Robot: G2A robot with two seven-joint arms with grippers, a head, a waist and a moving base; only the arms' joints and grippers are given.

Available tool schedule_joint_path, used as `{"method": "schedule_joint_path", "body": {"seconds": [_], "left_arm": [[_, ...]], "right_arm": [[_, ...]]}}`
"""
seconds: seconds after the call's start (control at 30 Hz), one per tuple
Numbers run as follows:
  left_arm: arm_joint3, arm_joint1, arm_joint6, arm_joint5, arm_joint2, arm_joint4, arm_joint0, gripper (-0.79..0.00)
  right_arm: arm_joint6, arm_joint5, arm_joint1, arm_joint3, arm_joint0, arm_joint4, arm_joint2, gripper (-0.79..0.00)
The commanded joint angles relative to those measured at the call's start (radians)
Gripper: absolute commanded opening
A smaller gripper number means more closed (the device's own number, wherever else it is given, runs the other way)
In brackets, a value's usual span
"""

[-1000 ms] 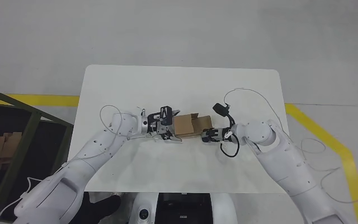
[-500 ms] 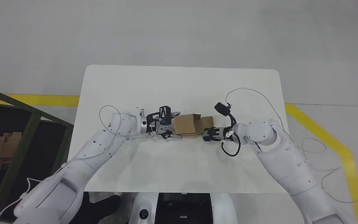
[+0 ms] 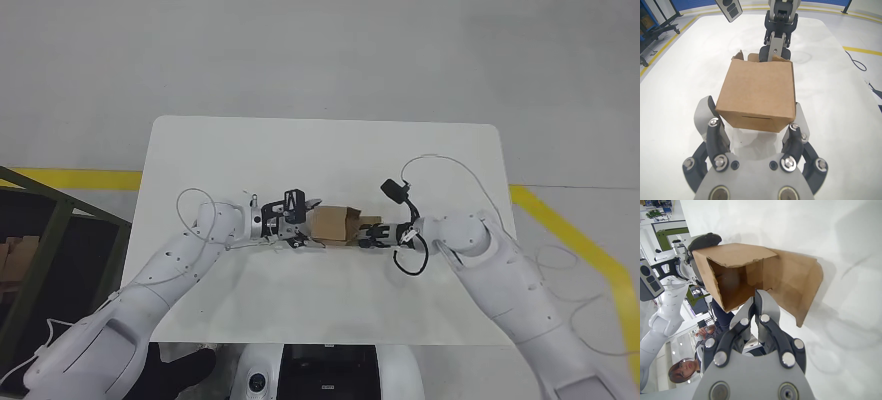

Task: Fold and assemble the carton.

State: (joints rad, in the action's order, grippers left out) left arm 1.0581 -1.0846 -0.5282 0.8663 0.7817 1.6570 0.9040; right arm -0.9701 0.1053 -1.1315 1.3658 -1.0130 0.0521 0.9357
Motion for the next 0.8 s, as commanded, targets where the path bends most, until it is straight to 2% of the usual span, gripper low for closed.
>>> {"method": "schedule_joint_path", "body": {"seconds": [0.0, 0.5, 0.63, 0.77], "left_arm": [[0.001, 0.000, -0.001, 0.000, 0.000, 0.001, 0.001, -0.089], [0.004, -0.001, -0.001, 0.000, -0.002, 0.006, 0.002, -0.120], [0.003, -0.001, 0.000, -0.003, -0.001, 0.005, 0.002, -0.126], [0.003, -0.001, 0.001, -0.003, 0.000, 0.005, 0.003, -0.142]], "right_arm": [[0.007, -0.012, -0.007, -0.020, 0.013, -0.022, -0.012, -0.785], [0.030, -0.072, -0.065, -0.167, 0.103, -0.134, -0.106, -0.785], [0.027, -0.089, -0.064, -0.188, 0.104, -0.143, -0.093, -0.785], [0.022, -0.091, -0.045, -0.169, 0.076, -0.132, -0.042, -0.785]]}}
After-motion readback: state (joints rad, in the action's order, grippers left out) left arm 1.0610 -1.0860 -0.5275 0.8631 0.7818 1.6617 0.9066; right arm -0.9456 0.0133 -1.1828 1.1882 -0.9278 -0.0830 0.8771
